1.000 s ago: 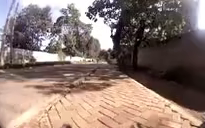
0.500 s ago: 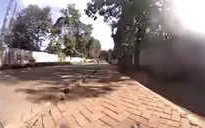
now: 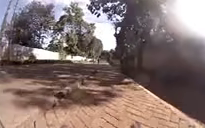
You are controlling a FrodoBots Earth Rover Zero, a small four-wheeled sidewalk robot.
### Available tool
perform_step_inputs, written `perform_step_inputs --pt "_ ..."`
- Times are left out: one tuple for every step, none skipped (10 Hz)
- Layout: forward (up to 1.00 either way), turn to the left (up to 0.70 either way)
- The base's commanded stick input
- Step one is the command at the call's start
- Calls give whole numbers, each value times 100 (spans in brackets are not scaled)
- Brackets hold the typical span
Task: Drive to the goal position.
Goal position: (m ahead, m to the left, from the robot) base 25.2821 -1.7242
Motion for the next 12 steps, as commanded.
perform_step_inputs --pt "70 0" --pt "70 0" --pt "70 0" --pt "70 0" --pt "70 0" --pt "70 0" --pt "70 0" --pt "70 0" --pt "70 0" --pt "70 0" --pt "70 0" --pt "70 0"
